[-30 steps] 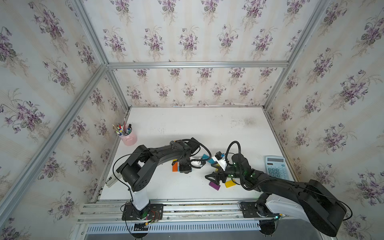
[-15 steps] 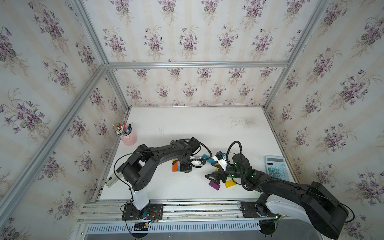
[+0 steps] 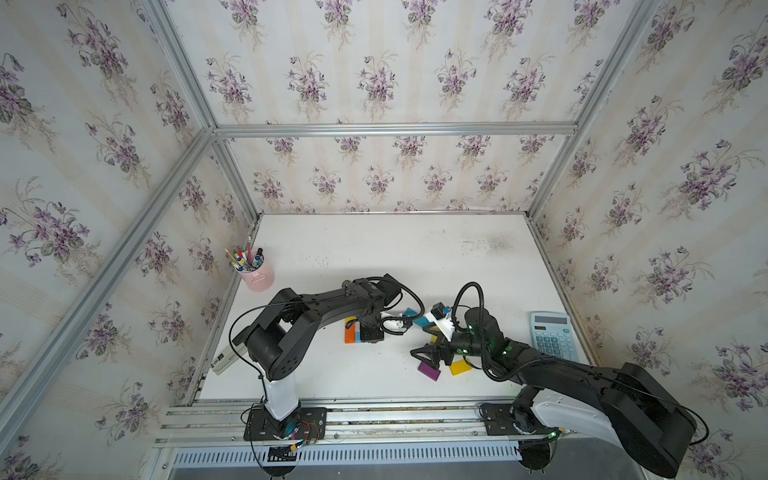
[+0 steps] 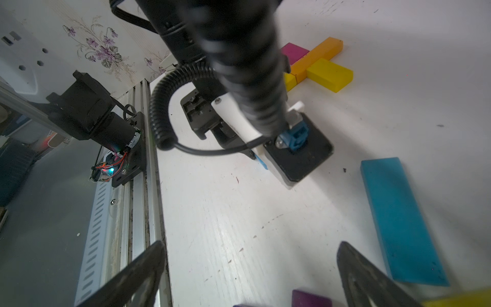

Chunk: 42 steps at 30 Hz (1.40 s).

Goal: Assemble the letter t with building blocks
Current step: Assemble the building block at the center of the board.

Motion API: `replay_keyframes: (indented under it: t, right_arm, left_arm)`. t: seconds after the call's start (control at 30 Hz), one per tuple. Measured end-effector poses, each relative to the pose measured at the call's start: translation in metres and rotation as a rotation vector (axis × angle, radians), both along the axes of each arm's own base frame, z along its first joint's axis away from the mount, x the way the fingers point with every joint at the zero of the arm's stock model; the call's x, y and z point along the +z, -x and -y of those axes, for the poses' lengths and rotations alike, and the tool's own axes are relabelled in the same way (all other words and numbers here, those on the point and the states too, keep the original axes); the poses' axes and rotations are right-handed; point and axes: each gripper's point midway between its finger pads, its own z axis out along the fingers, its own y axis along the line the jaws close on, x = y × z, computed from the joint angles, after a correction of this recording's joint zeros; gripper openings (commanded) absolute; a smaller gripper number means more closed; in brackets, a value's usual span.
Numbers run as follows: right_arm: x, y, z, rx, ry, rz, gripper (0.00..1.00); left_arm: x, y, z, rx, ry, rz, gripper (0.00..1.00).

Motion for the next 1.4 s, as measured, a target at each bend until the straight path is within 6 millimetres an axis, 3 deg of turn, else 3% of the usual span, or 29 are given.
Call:
replay_keyframes:
  t: [0.73,1.4]
  right_arm:
    - [-0.0015,0.0001,0.0000,0.001,0.003,-0.005,1.00]
    - [-0.0048,0.0007,-0.0004,0.005,0.010,-0.016,1.00]
  left_arm:
    - [-0.0002,0.0035,-0.0019,-0.017,-0.011,0.028,0.35]
    - [0.0000,0.0054,-0.0024,-0.024,-0.014,0.025,0.40]
